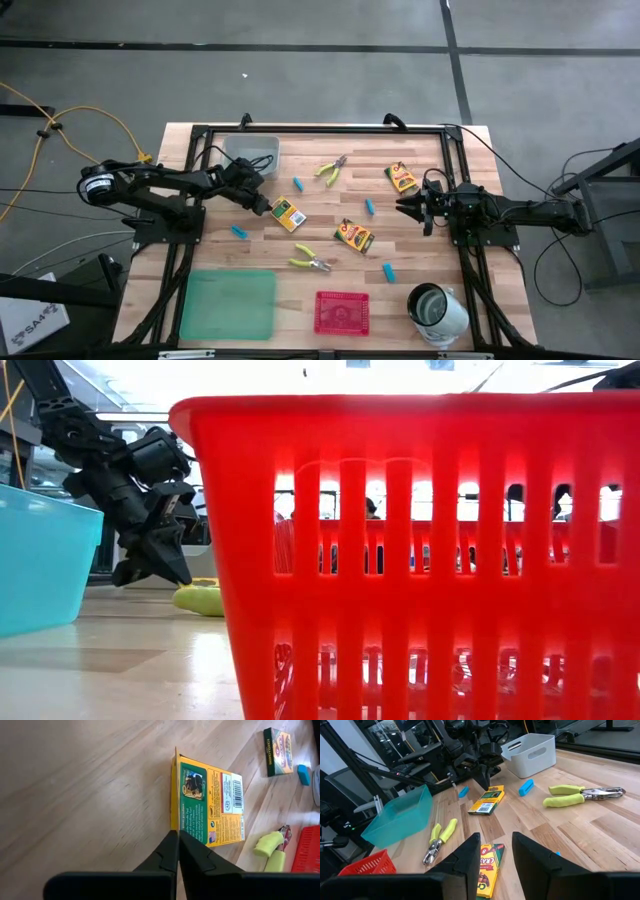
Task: Pick & Place School Supplies
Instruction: Put the yellow crayon box into the green bin
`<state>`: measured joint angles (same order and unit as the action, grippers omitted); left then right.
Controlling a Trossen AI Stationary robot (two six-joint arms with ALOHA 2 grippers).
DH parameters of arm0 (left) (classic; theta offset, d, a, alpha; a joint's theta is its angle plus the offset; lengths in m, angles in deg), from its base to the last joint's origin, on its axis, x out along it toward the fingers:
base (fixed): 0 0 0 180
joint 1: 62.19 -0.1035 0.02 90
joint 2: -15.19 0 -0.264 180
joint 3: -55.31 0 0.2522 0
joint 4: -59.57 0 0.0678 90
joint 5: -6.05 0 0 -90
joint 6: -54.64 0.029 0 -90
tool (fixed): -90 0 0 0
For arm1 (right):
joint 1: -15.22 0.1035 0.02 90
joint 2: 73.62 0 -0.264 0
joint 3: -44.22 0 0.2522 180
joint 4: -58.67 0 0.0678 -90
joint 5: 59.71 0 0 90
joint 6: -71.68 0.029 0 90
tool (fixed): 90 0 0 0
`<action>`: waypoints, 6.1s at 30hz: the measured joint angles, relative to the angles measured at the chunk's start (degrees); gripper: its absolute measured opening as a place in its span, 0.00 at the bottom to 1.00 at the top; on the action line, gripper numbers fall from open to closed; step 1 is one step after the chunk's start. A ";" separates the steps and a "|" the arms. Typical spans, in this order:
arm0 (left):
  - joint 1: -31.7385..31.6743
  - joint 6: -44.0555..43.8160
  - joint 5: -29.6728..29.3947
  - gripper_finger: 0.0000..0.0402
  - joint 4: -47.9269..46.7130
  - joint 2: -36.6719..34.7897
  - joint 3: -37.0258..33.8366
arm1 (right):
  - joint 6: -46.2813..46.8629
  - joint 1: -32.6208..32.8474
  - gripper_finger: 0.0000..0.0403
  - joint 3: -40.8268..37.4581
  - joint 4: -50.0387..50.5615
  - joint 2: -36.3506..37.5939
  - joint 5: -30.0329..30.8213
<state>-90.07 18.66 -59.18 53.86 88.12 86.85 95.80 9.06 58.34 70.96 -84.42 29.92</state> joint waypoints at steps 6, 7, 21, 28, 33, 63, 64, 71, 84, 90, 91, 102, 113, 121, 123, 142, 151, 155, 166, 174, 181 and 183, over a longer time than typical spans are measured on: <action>0.00 0.71 0.72 0.00 0.80 0.00 0.00 | 0.02 0.00 0.26 0.00 0.00 0.00 -0.01; 0.00 1.23 1.07 0.00 1.36 0.00 0.00 | 0.01 0.00 0.26 0.00 0.01 -0.02 0.00; 4.42 1.65 0.82 0.00 5.29 -3.44 0.04 | 0.02 0.00 0.26 0.00 0.00 -0.02 0.00; 7.50 0.55 -2.06 0.00 2.87 -10.91 0.05 | 0.02 0.00 0.26 0.00 0.00 -0.02 -0.01; 9.93 0.09 -4.52 0.00 -1.39 -17.74 0.06 | 0.01 0.00 0.26 0.00 0.00 0.00 0.00; 37.18 -4.25 -6.09 0.00 -20.37 -42.87 8.34 | 0.00 0.00 0.26 0.00 0.00 -0.02 0.00; 38.66 -4.86 -6.14 0.00 -21.39 -42.86 9.01 | 0.00 -0.01 0.26 0.00 0.00 -0.02 0.01; 48.97 -9.86 -7.03 0.00 -23.82 -42.12 10.95 | 0.02 0.00 0.26 0.00 0.00 -0.02 -0.01; 67.92 -18.62 -21.73 0.00 -22.98 -37.32 10.95 | 0.00 0.00 0.26 0.00 0.00 -0.01 -0.01; 70.51 -20.02 -21.40 0.00 -17.25 -32.67 10.94 | 0.01 0.00 0.26 0.00 0.00 -0.02 0.00; 70.53 -20.02 -20.60 0.00 -16.68 -31.90 10.94 | 0.00 0.00 0.26 0.00 0.00 -0.01 -0.01; 68.17 -18.72 -12.33 0.00 -15.46 -25.24 10.94 | 0.01 0.00 0.26 0.00 0.00 -0.01 -0.01; 59.87 -13.29 2.42 0.00 -10.71 -15.89 10.94 | 0.02 -0.01 0.26 0.00 0.00 -0.02 0.01; 57.78 -11.80 9.25 0.00 1.68 -6.28 10.94 | 0.00 0.00 0.26 0.00 0.00 -0.01 0.01; 57.77 -11.72 9.27 0.00 2.61 -4.89 10.94 | 0.00 0.00 0.26 0.00 0.00 -0.02 -0.01; 57.79 -12.28 3.27 0.00 2.83 -1.84 9.73 | 0.01 0.00 0.26 0.00 0.00 -0.02 0.00; 58.14 -12.36 1.52 0.00 2.42 -1.86 8.98 | 0.02 0.00 0.26 0.00 0.00 -0.01 -0.01; 58.14 -12.35 0.54 0.01 1.67 -1.86 8.98 | 0.00 0.00 0.26 0.00 0.00 -0.01 0.00; 58.40 -12.04 -4.15 0.06 -3.29 -1.89 8.98 | 0.02 0.00 0.26 0.00 0.00 -0.01 0.01; 61.72 -10.51 -9.88 0.06 -4.10 -1.89 8.98 | 0.00 0.00 0.26 0.00 0.00 0.00 -0.01; 63.23 -10.48 -13.51 0.06 -7.07 -1.89 8.98 | 0.01 0.00 0.26 0.00 0.00 -0.01 0.00; 63.32 -10.47 -14.01 0.06 -7.10 -1.91 8.98 | 0.00 0.00 0.26 0.00 0.00 -0.02 -0.01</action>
<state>-26.75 8.19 -73.19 46.76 86.21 95.83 95.80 9.06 58.34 70.96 -84.44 29.91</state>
